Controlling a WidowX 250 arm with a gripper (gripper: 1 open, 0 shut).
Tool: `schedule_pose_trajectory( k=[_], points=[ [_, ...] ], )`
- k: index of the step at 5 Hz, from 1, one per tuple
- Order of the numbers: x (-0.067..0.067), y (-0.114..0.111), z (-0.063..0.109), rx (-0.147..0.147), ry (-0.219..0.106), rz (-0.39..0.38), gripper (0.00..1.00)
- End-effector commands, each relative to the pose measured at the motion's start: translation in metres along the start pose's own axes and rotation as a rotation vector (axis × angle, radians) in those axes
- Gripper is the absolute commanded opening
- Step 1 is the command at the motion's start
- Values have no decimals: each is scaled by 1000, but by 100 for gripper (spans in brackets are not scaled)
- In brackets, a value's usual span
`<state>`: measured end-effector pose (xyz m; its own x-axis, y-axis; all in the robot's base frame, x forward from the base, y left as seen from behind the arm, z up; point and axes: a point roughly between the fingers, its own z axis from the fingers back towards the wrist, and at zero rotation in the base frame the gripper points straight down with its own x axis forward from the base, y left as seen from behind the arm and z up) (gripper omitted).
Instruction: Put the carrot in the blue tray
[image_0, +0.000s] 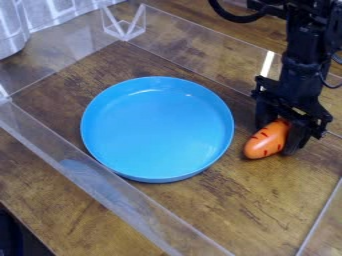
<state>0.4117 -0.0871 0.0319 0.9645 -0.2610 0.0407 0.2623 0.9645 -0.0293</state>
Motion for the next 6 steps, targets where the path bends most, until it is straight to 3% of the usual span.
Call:
schedule_pose_trajectory(
  k=[1, 6],
  points=[
    [11, 8, 28, 3, -74, 10, 0],
    [5, 17, 46, 1, -88, -1, 0]
  ],
)
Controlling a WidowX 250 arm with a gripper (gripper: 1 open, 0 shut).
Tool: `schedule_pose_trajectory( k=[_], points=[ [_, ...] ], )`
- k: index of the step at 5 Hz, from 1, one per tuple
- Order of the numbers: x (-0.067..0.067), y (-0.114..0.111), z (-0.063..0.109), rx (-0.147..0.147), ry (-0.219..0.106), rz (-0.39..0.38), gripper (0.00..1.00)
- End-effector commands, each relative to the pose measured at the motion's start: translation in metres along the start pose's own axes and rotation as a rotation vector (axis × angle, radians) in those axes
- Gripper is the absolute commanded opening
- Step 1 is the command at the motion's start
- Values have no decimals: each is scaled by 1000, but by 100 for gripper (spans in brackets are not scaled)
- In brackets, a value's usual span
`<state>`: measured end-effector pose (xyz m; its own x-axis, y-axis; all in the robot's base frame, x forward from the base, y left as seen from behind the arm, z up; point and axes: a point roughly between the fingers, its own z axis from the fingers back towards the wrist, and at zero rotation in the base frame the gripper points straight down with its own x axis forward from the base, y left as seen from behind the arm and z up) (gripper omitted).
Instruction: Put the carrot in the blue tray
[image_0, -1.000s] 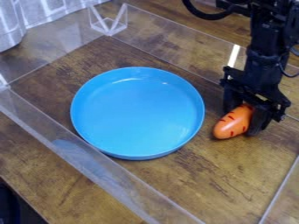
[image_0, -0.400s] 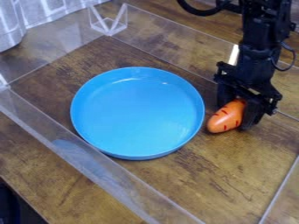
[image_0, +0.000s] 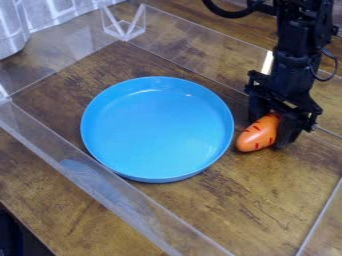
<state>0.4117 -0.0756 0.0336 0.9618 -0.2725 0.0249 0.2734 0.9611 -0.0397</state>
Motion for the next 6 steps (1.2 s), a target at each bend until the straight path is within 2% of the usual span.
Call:
schedule_pose_trajectory(
  k=[1, 3, 4, 5, 6],
  points=[
    [4, 7, 50, 13, -110, 8, 0],
    [-4, 10, 69, 16, -136, 8, 0],
    [-24, 20, 110, 49, -199, 50, 0],
    [-49, 35, 138, 87, -252, 113, 0],
    [-86, 36, 132, 92, -253, 142, 0]
  ],
)
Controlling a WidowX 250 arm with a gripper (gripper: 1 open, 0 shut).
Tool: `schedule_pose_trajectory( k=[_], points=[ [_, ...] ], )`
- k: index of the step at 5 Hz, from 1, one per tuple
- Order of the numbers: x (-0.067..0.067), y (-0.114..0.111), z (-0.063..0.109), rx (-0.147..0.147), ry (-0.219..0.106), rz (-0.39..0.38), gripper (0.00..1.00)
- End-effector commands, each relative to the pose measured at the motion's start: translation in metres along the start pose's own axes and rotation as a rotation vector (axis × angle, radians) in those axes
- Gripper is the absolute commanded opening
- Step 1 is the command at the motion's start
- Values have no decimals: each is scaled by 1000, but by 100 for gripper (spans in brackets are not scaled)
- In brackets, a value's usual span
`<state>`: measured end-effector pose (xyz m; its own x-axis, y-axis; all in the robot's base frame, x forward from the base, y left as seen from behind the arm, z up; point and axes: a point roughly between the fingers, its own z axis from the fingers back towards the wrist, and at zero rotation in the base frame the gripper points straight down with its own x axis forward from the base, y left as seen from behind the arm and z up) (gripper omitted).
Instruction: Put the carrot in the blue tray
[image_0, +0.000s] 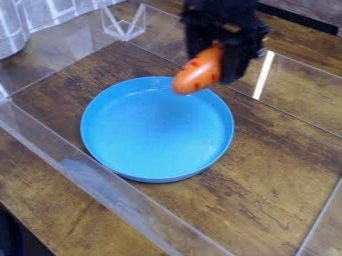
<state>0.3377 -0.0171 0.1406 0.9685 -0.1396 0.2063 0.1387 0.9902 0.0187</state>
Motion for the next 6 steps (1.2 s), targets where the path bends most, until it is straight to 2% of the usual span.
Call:
schedule_pose_trajectory(
  k=[1, 2, 6],
  points=[
    [-29, 10, 22, 17, -55, 36, 0],
    [-22, 5, 9, 19, -45, 36, 0],
    [-4, 1, -25, 27, -15, 57, 0]
  ],
)
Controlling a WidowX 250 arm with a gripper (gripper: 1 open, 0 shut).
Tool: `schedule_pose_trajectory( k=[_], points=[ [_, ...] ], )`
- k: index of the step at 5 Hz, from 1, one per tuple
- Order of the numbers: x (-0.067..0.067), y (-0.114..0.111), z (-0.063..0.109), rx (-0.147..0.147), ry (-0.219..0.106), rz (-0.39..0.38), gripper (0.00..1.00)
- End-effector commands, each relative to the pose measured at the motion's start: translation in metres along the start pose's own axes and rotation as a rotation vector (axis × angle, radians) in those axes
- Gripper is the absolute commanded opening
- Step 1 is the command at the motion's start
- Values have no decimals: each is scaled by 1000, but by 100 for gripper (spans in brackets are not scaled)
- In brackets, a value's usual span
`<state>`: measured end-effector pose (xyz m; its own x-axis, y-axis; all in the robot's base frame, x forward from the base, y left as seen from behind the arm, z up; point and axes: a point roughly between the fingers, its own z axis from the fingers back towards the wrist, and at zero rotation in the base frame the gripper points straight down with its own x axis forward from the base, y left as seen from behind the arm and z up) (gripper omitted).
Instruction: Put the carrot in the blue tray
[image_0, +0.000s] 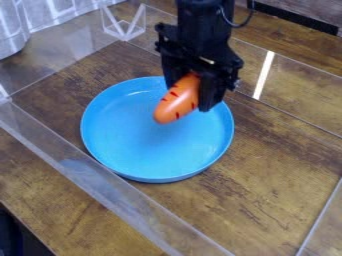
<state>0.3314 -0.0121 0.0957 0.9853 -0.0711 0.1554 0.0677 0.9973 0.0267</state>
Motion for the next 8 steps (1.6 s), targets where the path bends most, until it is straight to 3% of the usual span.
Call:
schedule_pose_trajectory(
  k=[1, 3, 6, 8],
  points=[
    [13, -2, 11, 8, -54, -9, 0],
    [22, 0, -3, 14, -46, -15, 0],
    [33, 10, -5, 38, -82, -36, 0],
    [23, 33, -19, 64, -28, 15, 0]
  ],
)
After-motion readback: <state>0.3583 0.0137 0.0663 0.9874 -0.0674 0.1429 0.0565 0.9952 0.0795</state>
